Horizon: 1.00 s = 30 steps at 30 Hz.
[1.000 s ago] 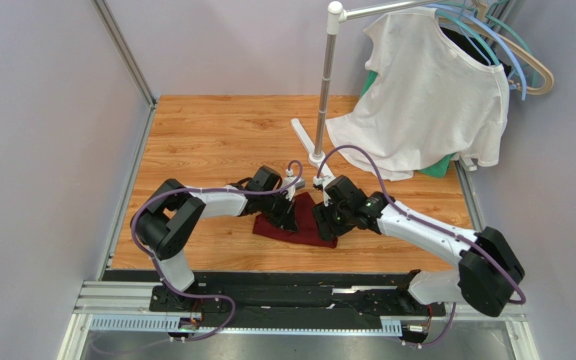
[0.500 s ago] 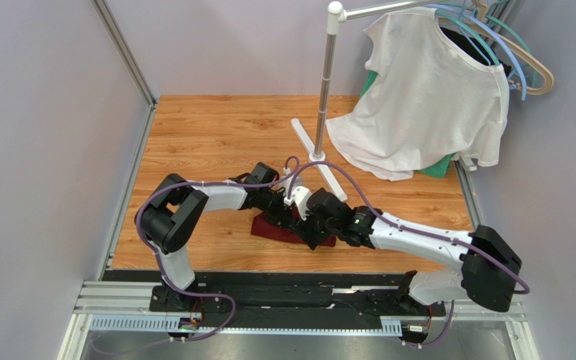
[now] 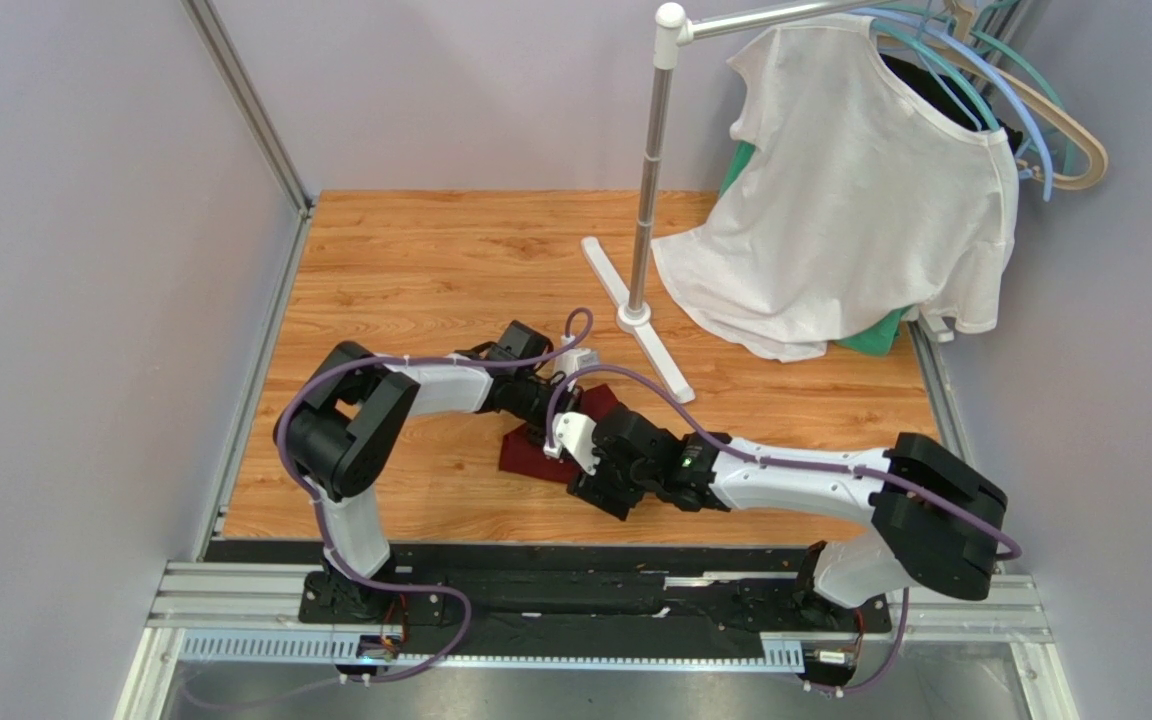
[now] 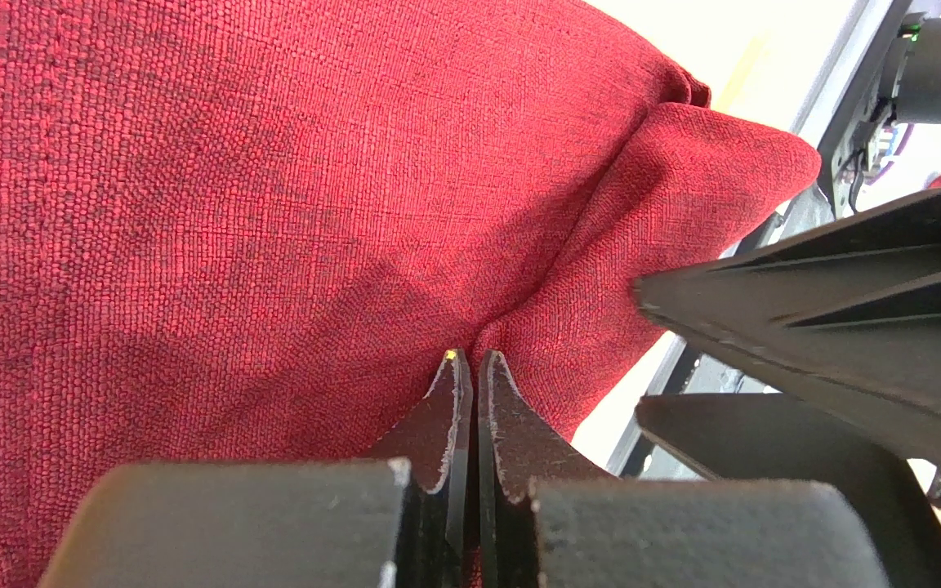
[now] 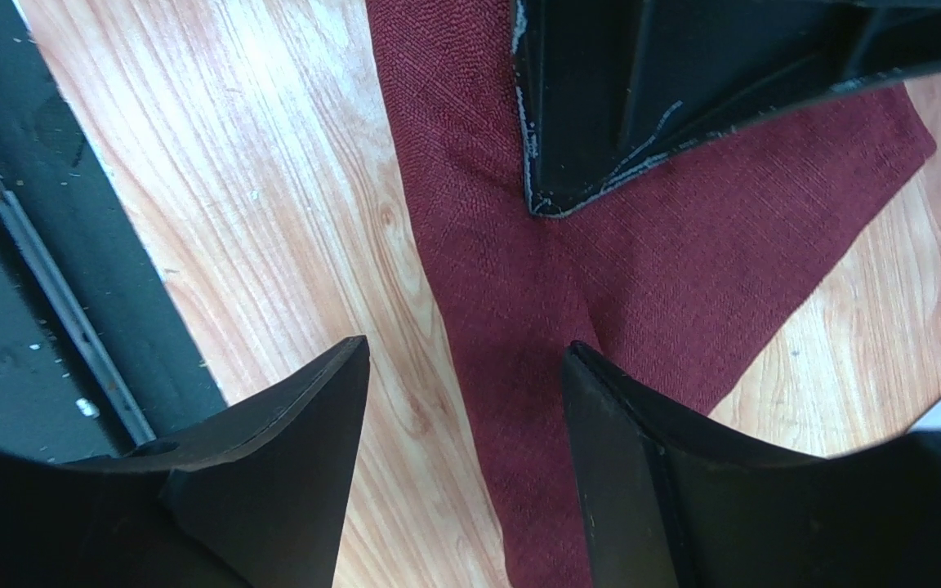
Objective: Fold the napkin, place the utensils inside, and roll it up
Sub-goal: Roll the napkin at the center of the board.
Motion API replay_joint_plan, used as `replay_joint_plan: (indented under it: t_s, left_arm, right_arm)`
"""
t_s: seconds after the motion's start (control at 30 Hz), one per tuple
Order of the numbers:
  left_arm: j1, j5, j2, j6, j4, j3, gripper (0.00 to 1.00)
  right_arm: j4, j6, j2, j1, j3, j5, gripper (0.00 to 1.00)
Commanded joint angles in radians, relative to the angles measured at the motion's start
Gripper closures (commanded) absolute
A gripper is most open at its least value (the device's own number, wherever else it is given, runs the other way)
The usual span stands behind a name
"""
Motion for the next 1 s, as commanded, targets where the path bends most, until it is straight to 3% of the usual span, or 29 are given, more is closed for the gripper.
replay_joint_plan:
  t_s: [0.0, 0.37, 0.43, 0.47, 0.57, 0.63, 0.73, 0.77, 0.87, 0.97]
  left_arm:
    - [0.007, -0.089, 0.043, 0.060, -0.086, -0.007, 1.00]
    - [0.010, -0.083, 0.039, 0.063, -0.087, -0.006, 1.00]
    - [0.012, -0.080, 0.034, 0.063, -0.086, -0.007, 1.00]
    - [0.012, -0.080, 0.029, 0.062, -0.080, -0.009, 1.00]
    - [0.021, -0.083, 0.008, 0.045, -0.063, -0.016, 1.00]
    - [0.028, -0.080, -0.012, 0.028, -0.045, -0.030, 0.97]
    - [0.050, -0.088, -0.066, -0.007, -0.012, -0.043, 0.80]
    - [0.056, -0.105, -0.092, -0.020, -0.011, -0.043, 0.67]
    - [0.084, -0.157, -0.135, -0.059, -0.015, -0.043, 0.49]
    - [0.133, -0.198, -0.177, -0.096, -0.020, -0.049, 0.41]
  right_arm:
    - [0.081, -0.053, 0.033, 0.007, -0.007, 0.023, 0.37]
    - [0.075, -0.074, 0.145, 0.003, 0.025, 0.041, 0.41]
    - [0.043, -0.067, 0.171, -0.002, 0.044, 0.028, 0.49]
    - [0.034, -0.062, 0.178, -0.006, 0.061, 0.011, 0.59]
    - [-0.009, -0.043, 0.202, -0.009, 0.088, -0.008, 0.75]
    - [-0.053, -0.031, 0.222, -0.009, 0.105, -0.044, 0.80]
    - [-0.100, -0.027, 0.236, -0.009, 0.128, -0.054, 0.87]
    - [-0.107, -0.022, 0.236, -0.009, 0.131, -0.057, 0.89]
    - [-0.124, -0.011, 0.230, -0.011, 0.136, -0.069, 0.92]
    - [-0.146, -0.004, 0.236, -0.009, 0.157, -0.084, 0.94]
